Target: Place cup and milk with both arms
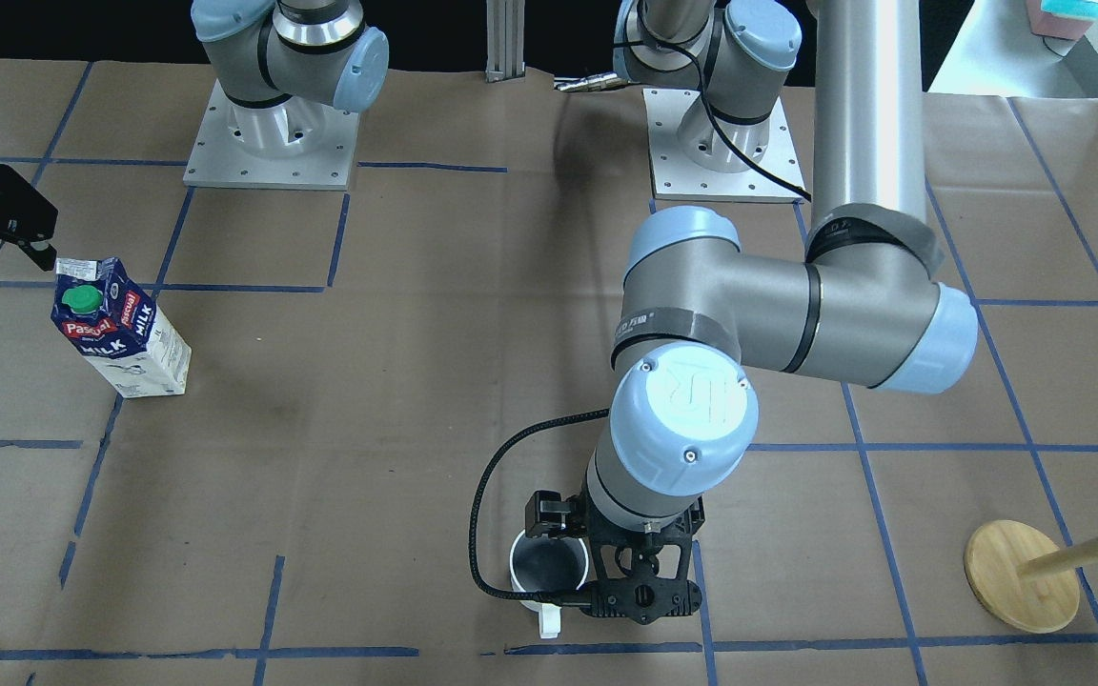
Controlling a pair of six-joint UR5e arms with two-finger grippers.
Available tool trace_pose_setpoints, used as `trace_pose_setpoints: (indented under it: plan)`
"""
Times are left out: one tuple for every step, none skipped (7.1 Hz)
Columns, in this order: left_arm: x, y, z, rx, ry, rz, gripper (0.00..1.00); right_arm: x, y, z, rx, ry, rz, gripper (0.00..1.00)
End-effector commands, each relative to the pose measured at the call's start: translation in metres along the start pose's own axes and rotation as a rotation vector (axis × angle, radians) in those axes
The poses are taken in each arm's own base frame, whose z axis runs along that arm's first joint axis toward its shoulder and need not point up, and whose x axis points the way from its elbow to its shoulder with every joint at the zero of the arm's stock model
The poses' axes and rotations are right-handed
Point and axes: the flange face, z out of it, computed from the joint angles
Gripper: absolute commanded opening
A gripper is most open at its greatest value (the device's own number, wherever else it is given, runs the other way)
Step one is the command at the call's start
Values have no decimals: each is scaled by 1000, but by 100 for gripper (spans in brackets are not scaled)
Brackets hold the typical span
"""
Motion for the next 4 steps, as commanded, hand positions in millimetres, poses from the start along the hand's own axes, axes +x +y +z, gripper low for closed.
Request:
trace_pose_setpoints:
  plan:
    - [-2,24,-73,13,2,18,100,4,3,36,-8,-1,8,100]
    - [-11,56,-97,-62,-16,27,100,17,13,58,-22,-13,31,100]
    - [-26,83,-121,-99,-19,48,100,22,17,73,-21,-12,25,100]
    - [-38,110,-132,-145,-24,54,100,19,21,76,-20,-2,30,100]
